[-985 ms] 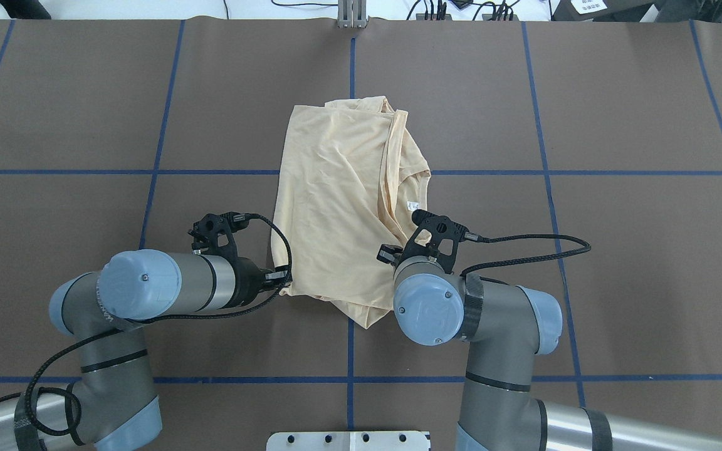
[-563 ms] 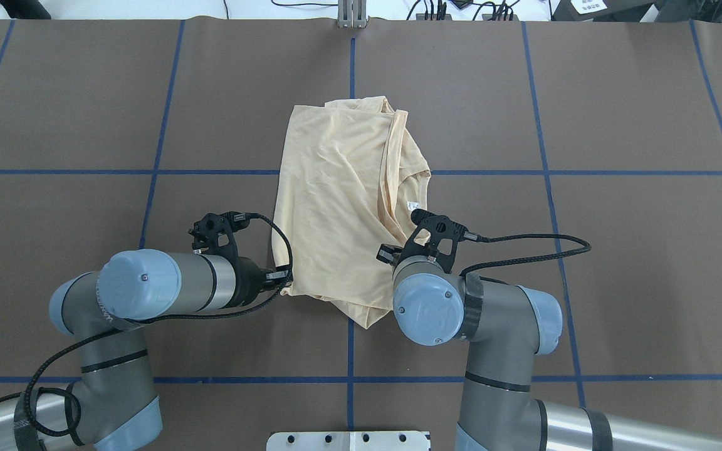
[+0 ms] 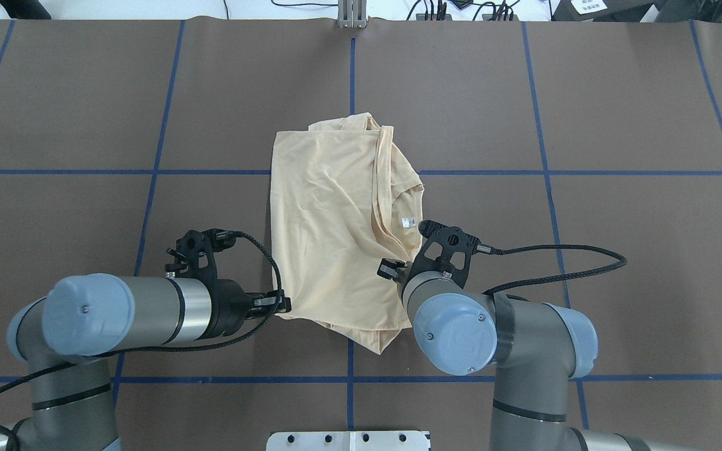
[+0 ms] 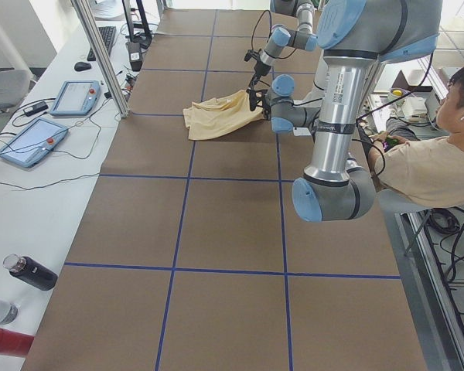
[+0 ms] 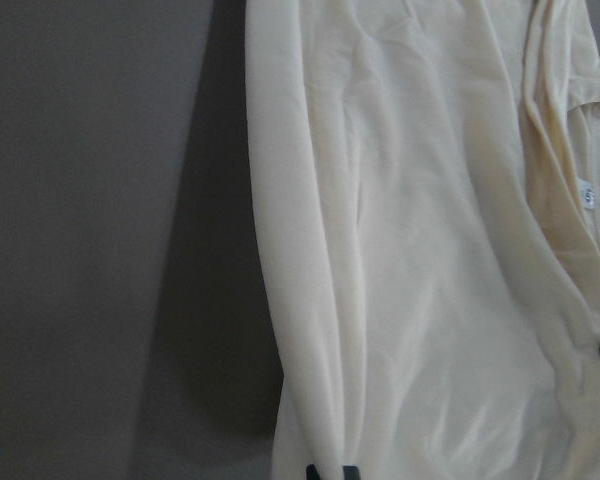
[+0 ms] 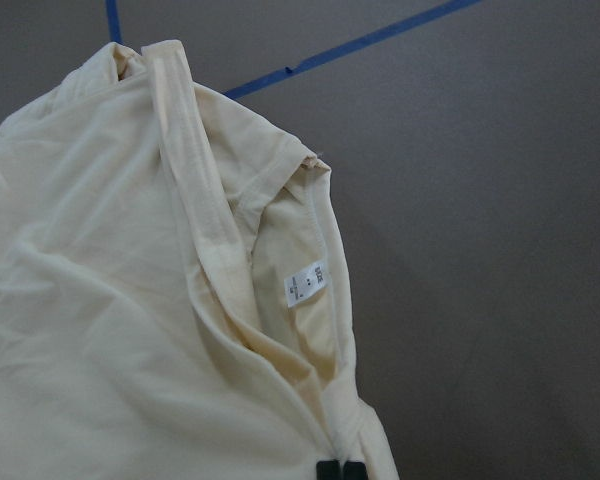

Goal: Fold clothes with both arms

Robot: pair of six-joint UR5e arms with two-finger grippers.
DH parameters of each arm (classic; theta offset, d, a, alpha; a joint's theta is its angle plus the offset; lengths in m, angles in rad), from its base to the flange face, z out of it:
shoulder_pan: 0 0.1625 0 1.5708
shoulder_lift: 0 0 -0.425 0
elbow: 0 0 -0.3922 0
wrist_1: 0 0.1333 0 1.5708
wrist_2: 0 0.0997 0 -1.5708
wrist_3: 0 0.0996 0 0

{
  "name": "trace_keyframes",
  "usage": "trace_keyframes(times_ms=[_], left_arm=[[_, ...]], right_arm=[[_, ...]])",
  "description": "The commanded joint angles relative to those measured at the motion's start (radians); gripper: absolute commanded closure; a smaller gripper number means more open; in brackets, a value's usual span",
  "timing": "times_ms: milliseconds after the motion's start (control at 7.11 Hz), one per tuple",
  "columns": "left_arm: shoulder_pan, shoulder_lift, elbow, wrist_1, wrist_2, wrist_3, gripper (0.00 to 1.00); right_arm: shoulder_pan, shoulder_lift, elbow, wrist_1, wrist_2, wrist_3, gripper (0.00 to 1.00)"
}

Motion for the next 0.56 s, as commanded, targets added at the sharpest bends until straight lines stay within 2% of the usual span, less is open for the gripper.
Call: trace_keyframes(times_ms=[0,281,422], left_arm=[[0.043,0.02,-0.085,0.061,0.003,-0.036,1.0],[0.031,0.006,-0.081,0.139,-0.006,-0.027,1.0],[0.001,-0.032,-0.075,0.202,-0.006,-0.025,1.0]], right_arm=[[-0.057,-0.061,0.114,-0.008,-0.02,0.0,1.0],[-0.051,-0.047,0.082,-0.008,-0.022,-0.001,1.0],[-0.01,-0.024,0.051,-0.011,-0.02,-0.004,1.0]])
